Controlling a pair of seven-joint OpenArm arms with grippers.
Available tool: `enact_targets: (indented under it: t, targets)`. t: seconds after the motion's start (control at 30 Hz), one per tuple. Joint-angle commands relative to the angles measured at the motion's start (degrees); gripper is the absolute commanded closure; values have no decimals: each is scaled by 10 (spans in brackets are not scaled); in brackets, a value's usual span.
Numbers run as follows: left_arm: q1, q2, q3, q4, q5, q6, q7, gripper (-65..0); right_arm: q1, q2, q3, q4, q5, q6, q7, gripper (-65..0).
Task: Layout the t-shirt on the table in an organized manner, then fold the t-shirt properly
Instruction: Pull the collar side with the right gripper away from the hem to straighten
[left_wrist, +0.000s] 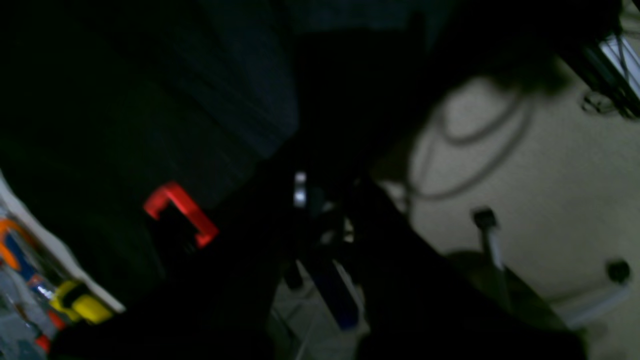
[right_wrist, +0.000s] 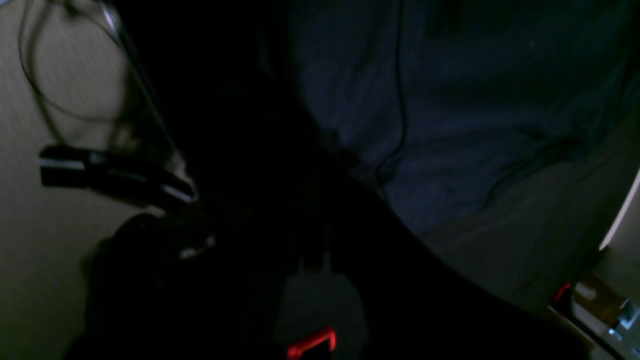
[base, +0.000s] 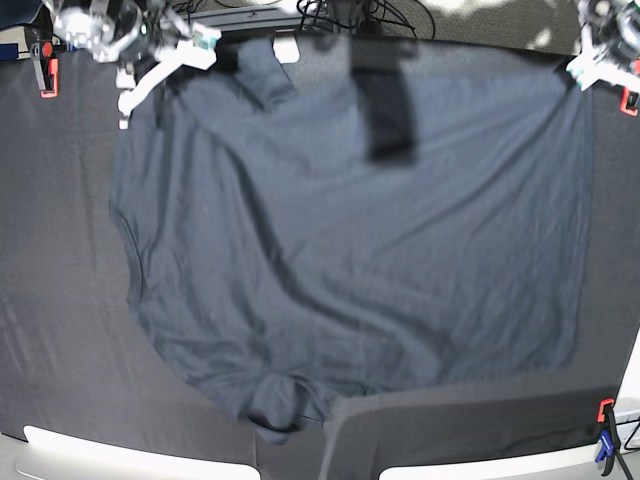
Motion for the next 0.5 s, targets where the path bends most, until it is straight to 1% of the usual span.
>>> enact_targets:
  t: [0.0,0.07,0.17,0.23,0.37,0.4,0.47]
  targets:
    - [14,-9,-19,5,1,3,2,0,-9,8,11,10,-10,-4,-3,0]
    - [27,-9,-44,5,1,2,-9,0,-20,8,28,10,-8,-4,-2,0]
    - [34,-9,-66,5,1,2,-29,0,-22,8,45,10,-6,-5,24,0]
    - [30,-10,-70,5,1,2,-33,0,-20,8,50,10,-6,-23,33,0]
    - [6,-10,-70,5,1,3,-32,0,-14,6,63,10,-6,-55,33,0]
    - [-2,-10,-70,5,1,3,-32,0,-9,2,67,10,-2,-58,33,0]
    - [-24,-9,-70,5,1,6,-35,0,11,-7,77,9,27,-64,28,0]
